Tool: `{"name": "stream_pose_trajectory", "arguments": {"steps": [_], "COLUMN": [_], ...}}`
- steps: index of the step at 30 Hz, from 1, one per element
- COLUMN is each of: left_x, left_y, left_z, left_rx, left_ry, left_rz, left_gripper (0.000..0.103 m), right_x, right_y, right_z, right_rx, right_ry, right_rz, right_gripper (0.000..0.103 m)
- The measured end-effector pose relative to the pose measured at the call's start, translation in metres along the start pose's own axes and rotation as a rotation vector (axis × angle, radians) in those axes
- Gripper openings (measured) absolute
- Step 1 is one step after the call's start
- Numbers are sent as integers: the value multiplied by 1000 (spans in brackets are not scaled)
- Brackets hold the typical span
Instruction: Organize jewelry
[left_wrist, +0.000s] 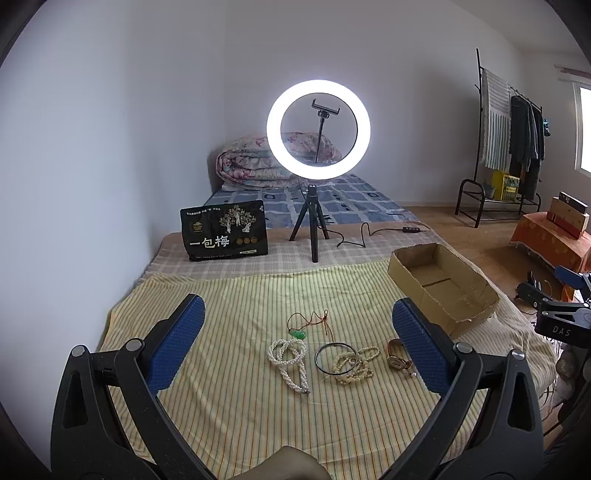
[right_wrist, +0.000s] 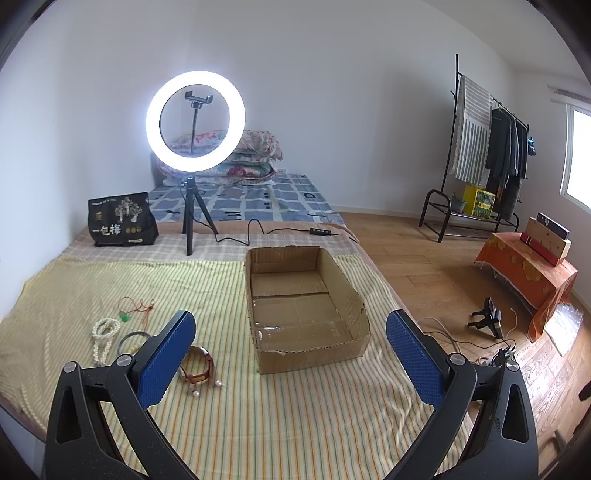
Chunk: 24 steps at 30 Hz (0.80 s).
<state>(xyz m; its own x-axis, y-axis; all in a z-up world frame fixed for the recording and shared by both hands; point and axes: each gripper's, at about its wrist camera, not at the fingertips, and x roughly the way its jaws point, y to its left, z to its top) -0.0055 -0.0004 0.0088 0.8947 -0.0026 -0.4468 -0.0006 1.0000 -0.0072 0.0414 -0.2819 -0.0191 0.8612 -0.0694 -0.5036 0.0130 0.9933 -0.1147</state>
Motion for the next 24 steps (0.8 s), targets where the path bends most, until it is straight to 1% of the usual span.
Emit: {"name": "stream_pose_trajectory", "arguments": {"steps": [24], "left_x": [-2], "left_y": [0], "left_z": [1], "left_rx": [-3], "left_ry": [-4], "left_rz": [1], "left_gripper": [103], "right_x": [-1], "right_y": [1], "right_z": [1], "right_rx": [-3], "right_ry": [2], "right_rz": [4], "right_gripper": [102]}}
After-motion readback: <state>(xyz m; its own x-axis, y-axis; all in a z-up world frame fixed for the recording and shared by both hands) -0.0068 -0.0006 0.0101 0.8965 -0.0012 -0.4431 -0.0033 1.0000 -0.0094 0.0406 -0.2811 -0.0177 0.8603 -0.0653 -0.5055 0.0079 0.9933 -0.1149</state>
